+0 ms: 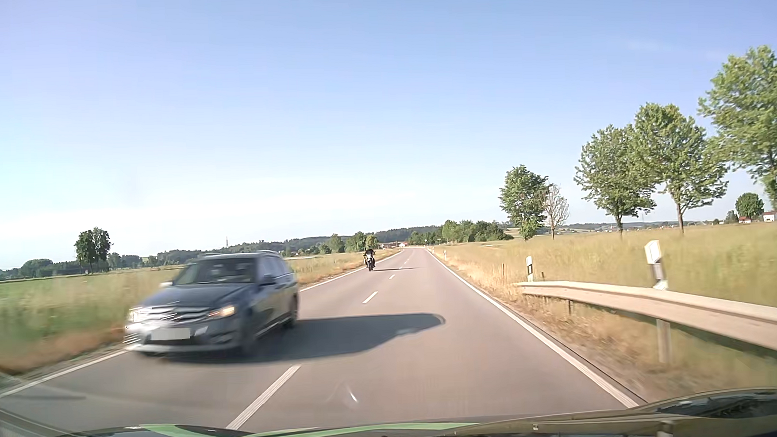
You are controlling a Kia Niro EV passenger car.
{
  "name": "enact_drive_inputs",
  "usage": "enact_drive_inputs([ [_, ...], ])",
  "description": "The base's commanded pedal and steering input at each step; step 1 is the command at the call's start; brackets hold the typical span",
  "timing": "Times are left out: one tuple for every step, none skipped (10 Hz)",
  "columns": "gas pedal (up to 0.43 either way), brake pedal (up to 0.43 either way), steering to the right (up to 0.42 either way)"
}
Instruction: Follow the waypoints while adhering to traffic rules and regulations
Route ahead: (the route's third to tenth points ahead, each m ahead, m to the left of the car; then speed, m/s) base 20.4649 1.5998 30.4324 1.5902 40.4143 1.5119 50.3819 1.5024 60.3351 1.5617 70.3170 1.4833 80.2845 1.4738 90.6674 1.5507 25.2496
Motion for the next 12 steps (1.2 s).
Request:
enact_drive_inputs([
  [0.319,0.0,0.0],
  [0.319,0.0,0.0],
  [0.319,0.0,0.0],
  [0.319,0.0,0.0],
  [0.319,0.0,0.0],
  [0.319,0.0,0.0],
  [0.319,0.0,0.0],
  [0.319,0.0,0.0],
  [0.319,0.0,-0.001],
  [0.319,0.0,-0.001],
  [0.287,0.0,-0.002],
  [0.24,0.0,-0.002],
])
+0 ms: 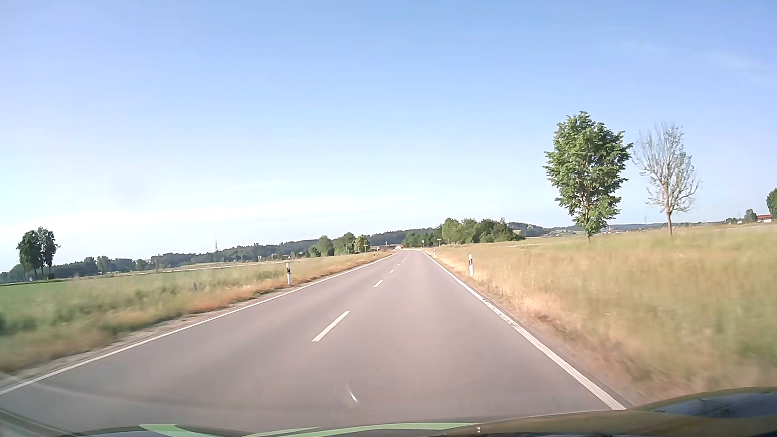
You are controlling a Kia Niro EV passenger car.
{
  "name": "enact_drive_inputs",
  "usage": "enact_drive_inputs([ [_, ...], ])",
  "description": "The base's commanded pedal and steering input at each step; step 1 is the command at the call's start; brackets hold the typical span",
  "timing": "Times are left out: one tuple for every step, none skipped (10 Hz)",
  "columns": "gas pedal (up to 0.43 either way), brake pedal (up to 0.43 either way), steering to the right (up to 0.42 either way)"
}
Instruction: Follow the waypoints while adhering to traffic rules and regulations
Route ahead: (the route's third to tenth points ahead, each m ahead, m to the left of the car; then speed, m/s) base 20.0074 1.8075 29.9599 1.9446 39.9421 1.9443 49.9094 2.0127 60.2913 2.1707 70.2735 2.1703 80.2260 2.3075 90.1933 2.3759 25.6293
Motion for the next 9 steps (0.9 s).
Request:
enact_drive_inputs([
  [0.228,0.0,-0.003],
  [0.22,0.0,-0.004],
  [0.22,0.0,-0.004],
  [0.22,0.0,-0.004],
  [0.22,0.0,-0.004],
  [0.209,0.0,-0.004],
  [0.197,0.0,-0.004],
  [0.197,0.0,-0.004],
  [0.209,0.0,-0.004],
])
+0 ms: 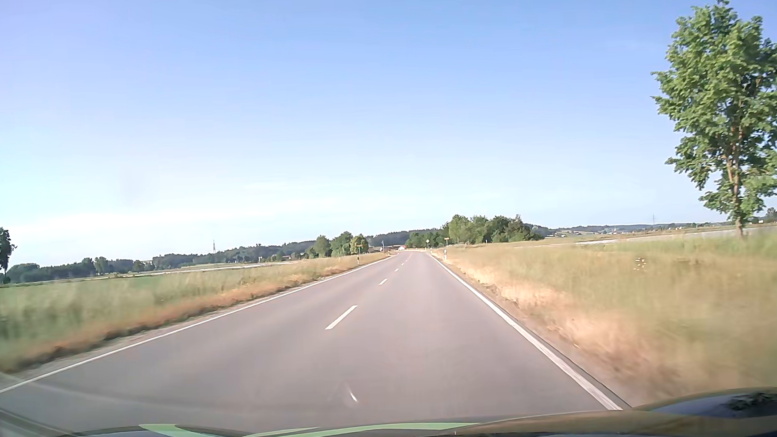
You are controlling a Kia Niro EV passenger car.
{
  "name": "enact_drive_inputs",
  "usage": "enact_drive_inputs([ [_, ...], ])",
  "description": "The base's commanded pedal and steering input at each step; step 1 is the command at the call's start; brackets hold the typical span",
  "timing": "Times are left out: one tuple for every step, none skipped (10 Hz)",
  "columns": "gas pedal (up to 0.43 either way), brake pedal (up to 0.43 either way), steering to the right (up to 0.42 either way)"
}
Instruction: Follow the waypoints while adhering to traffic rules and regulations
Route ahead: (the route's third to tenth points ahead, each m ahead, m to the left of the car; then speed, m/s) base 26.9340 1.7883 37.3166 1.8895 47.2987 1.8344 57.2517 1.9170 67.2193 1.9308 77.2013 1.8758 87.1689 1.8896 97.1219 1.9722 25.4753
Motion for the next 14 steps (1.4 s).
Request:
enact_drive_inputs([
  [0.22,0.0,-0.004],
  [0.228,0.0,-0.004],
  [0.228,0.0,-0.004],
  [0.228,0.0,-0.003],
  [0.22,0.0,-0.003],
  [0.189,0.0,-0.003],
  [0.169,0.0,-0.003],
  [0.169,0.0,-0.003],
  [0.189,0.0,-0.003],
  [0.22,0.0,-0.002],
  [0.228,0.0,0.0],
  [0.228,0.0,0.0],
  [0.228,0.0,0.0],
  [0.228,0.0,0.0],
])
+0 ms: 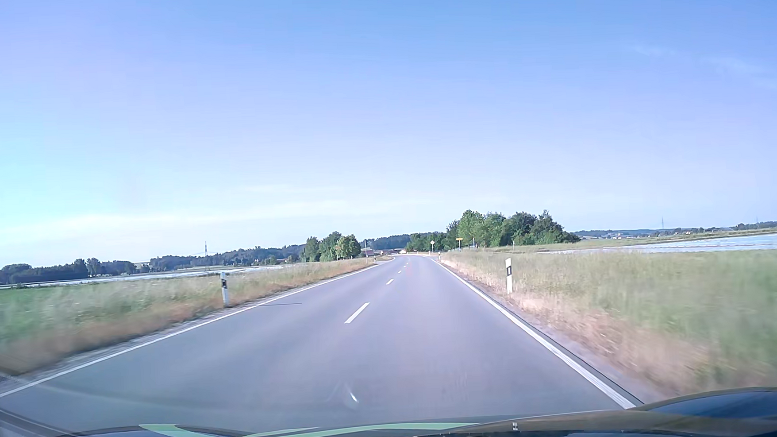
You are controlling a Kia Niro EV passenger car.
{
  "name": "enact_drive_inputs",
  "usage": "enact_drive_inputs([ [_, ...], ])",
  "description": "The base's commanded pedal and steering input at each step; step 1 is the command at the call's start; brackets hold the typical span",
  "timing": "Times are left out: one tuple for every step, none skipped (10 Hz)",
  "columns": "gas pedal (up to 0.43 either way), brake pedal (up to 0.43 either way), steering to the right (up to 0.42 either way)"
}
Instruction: Follow the waypoints while adhering to traffic rules and regulations
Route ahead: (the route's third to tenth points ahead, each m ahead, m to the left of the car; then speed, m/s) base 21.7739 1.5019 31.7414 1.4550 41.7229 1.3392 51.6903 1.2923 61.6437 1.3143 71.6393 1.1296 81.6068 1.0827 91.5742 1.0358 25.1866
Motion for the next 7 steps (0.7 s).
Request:
enact_drive_inputs([
  [0.22,0.0,0.0],
  [0.209,0.0,0.0],
  [0.209,0.0,0.0],
  [0.22,0.0,0.0],
  [0.228,0.0,0.0],
  [0.24,0.0,0.0],
  [0.24,0.0,-0.001],
])
